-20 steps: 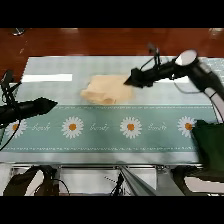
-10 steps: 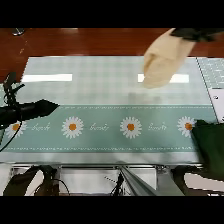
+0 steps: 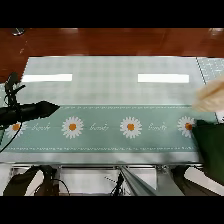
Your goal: Fold the shirts.
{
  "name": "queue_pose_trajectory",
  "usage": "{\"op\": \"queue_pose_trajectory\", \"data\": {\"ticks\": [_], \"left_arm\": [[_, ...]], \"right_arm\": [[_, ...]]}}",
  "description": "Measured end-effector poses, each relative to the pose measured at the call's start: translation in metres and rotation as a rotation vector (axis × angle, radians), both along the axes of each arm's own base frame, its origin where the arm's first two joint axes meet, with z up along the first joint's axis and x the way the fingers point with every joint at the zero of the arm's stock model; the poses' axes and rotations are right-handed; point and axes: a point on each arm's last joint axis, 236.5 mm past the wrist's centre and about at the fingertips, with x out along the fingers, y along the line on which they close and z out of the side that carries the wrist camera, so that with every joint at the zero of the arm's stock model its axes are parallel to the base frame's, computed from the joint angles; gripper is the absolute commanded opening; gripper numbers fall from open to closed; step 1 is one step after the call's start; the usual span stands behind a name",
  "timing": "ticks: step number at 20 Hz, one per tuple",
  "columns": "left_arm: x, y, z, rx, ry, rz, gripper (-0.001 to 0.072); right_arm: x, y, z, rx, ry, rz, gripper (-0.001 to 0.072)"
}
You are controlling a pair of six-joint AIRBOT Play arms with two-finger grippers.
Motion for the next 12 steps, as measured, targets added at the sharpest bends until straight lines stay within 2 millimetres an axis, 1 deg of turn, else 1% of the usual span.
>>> {"op": "queue_pose_trajectory", "data": {"ticks": [2,3,5,6,8,9,10,12], "left_arm": [[0.0,0.0,0.0,0.0,0.001,-0.002,0.0034],[0.0,0.0,0.0,0.0,0.001,-0.001,0.0034],[-0.001,0.0,0.0,0.0,0.002,-0.002,0.0034],[-0.001,0.0,0.0,0.0,0.002,-0.002,0.0035],[-0.001,0.0,0.0,0.0,0.002,-0.002,0.0034],[-0.001,0.0,0.0,0.0,0.002,-0.002,0.0034],[-0.001,0.0,0.0,-0.001,0.002,-0.003,0.0034],[-0.001,0.0,0.0,-0.001,0.002,-0.003,0.0034]], "right_arm": [[-0.044,-0.029,-0.022,-0.045,0.104,-0.128,0.0023],[-0.068,-0.04,-0.033,-0.058,0.155,-0.195,0.0023],[-0.111,-0.052,-0.048,-0.078,0.231,-0.313,0.0024],[-0.131,-0.054,-0.055,-0.088,0.266,-0.366,0.0071],[-0.177,-0.06,-0.064,-0.134,0.35,-0.508,0.045],[-0.2,-0.063,-0.067,-0.167,0.396,-0.586,0.0565],[-0.218,-0.064,-0.07,-0.191,0.433,-0.646,0.0629],[-0.237,-0.062,-0.074,-0.209,0.475,-0.71,0.0625]]}}
